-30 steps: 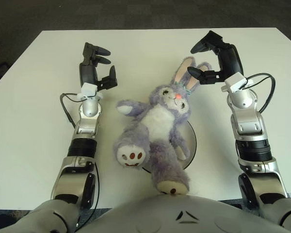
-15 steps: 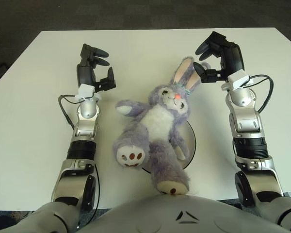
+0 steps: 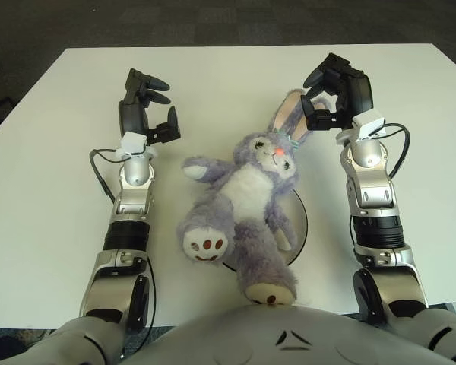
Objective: Put the doll into the plate.
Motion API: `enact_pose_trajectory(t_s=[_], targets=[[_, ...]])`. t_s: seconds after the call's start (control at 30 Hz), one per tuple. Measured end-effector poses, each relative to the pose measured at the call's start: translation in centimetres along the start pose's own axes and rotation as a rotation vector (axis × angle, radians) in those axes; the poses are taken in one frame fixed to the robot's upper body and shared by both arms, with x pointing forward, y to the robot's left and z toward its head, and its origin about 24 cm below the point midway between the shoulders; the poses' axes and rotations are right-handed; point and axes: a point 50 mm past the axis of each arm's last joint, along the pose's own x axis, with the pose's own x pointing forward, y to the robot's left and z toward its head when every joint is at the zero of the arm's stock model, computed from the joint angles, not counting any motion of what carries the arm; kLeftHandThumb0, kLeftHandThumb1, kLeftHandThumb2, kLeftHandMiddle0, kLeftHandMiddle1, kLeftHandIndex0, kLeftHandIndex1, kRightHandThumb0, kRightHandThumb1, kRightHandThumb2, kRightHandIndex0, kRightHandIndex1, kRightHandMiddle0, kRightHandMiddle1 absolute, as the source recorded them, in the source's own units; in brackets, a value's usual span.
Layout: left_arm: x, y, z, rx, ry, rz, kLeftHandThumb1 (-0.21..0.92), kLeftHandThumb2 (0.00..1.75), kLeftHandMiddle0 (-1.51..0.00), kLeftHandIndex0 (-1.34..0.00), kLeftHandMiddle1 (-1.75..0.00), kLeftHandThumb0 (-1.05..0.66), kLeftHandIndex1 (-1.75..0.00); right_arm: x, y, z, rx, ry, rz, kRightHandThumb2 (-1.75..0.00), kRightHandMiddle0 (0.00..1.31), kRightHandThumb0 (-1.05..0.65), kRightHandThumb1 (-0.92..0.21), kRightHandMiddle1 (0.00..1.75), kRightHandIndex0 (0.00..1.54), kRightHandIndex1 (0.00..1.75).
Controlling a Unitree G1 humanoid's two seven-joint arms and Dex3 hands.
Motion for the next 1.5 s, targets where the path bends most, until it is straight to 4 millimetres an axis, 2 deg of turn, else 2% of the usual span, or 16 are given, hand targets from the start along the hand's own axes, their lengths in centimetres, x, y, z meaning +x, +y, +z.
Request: enact_pose_trajectory(t_s=[0.13, 0.33, 0.4, 0.53, 0.6, 0.8, 0.9, 1.0, 1.5], targets=[[0.0, 0.1, 0.1, 0.000, -0.004, -0.002, 0.38, 1.25, -0.46, -0.44, -1.75, -0.01, -1.75, 0.2, -0.5, -1.4, 0.052, 0.091, 0.013, -1.26, 0.74, -0.01, -0.22, 1.47, 0.68, 1.52], [0.0, 0.3, 0.1, 0.000, -0.005, 0.004, 0.38, 1.26, -0.46, -0.44, -1.75, -0.01, -1.75, 0.2, -0.8, -1.6, 0.089, 0.115, 0.003, -1.32, 0.69, -0.01, -0.19, 1.52, 0.73, 1.53], [0.0, 0.4, 0.2, -0.002, -0.006, 0.005, 0.38, 1.26, -0.46, -0.44, -1.75, -0.01, -1.75, 0.2, -0.8, -1.7, 0.093, 0.120, -0.010, -1.43, 0.70, -0.01, -0.12, 1.50, 0.76, 1.66], [0.0, 0.4, 0.2, -0.002, -0.004, 0.004, 0.38, 1.26, -0.46, -0.44, -1.75, -0.01, -1.75, 0.1, -0.7, -1.9, 0.111, 0.137, -0.047, -1.53, 0.76, -0.01, -0.03, 1.45, 0.82, 1.72], [-0.1, 0.4, 0.2, -0.001, 0.000, 0.005, 0.38, 1.26, -0.46, -0.44, -1.75, -0.01, -1.75, 0.2, -0.6, -2.3, 0.130, 0.151, -0.059, -1.60, 0.74, -0.01, -0.02, 1.61, 0.77, 1.73], [-0.2, 0.5, 0.2, -0.004, 0.019, 0.004, 0.37, 1.26, -0.46, -0.45, -1.75, -0.01, -1.75, 0.0, -0.3, -3.4, 0.240, 0.184, -0.078, -1.64, 0.72, -0.01, -0.02, 1.72, 0.72, 1.74], [-0.4, 0.5, 0.2, -0.012, 0.032, -0.001, 0.37, 1.27, -0.46, -0.45, -1.75, -0.01, -1.75, -0.1, 0.0, -3.8, 0.297, 0.189, -0.069, -1.62, 0.76, -0.01, 0.01, 1.54, 0.82, 1.75], [-0.5, 0.4, 0.1, -0.028, 0.046, -0.007, 0.37, 1.27, -0.47, -0.45, -1.75, -0.01, -1.75, -0.3, 0.1, -3.9, 0.328, 0.180, -0.061, -1.61, 0.77, -0.01, 0.02, 1.49, 0.86, 1.75], [-1.7, 0.4, -0.7, -0.086, 0.130, -0.023, 0.36, 1.27, -0.47, -0.45, -1.75, -0.01, -1.75, -1.7, 0.9, -6.4, 0.371, 0.221, -0.066, -1.64, 0.76, -0.01, 0.04, 1.50, 0.89, 1.75]])
